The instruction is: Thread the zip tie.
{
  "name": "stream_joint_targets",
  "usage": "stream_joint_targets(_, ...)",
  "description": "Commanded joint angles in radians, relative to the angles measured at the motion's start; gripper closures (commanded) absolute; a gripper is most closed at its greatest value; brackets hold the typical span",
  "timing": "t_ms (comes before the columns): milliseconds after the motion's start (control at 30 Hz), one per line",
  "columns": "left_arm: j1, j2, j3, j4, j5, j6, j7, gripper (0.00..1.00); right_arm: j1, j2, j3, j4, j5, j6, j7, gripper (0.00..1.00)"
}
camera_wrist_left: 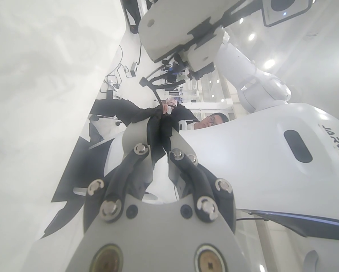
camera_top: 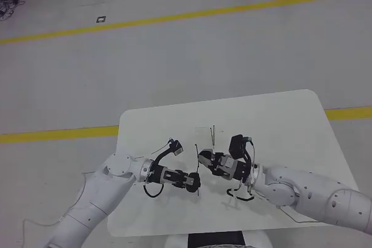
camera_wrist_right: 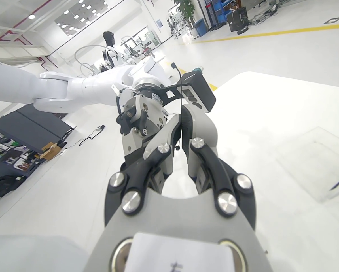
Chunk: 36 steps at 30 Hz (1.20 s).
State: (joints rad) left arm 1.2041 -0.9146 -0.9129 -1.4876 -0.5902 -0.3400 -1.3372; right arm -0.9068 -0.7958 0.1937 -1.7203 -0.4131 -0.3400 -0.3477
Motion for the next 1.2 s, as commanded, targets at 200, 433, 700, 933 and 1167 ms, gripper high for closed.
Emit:
stream_joint_targets(200,0.009,-0.005,-0.013,-0.003,0.002,0.0,-0.006,1.0,-0.018,-0.003,0.018,0.001,0.037,0.0,0.018,1.0)
stream_joint_targets(433,0.015,-0.01,-0.024,-0.003,0.005,0.0,-0.009,1.0,-0.027,-0.011,0.027,-0.005,0.067,0.0,0.055,1.0)
stream_joint_targets(700,0.024,-0.016,-0.039,-0.003,0.009,0.0,-0.013,1.0,-0.03,-0.02,0.035,-0.004,0.08,0.0,0.09,1.0)
stream_joint_targets(933,0.031,-0.02,-0.052,-0.005,0.013,0.0,-0.012,1.0,-0.036,-0.019,0.046,0.003,0.051,0.0,0.09,1.0)
stream_joint_targets(1167,0.036,-0.026,-0.06,-0.005,0.017,0.0,-0.019,1.0,-0.042,-0.016,0.052,-0.004,0.023,0.0,0.096,1.0)
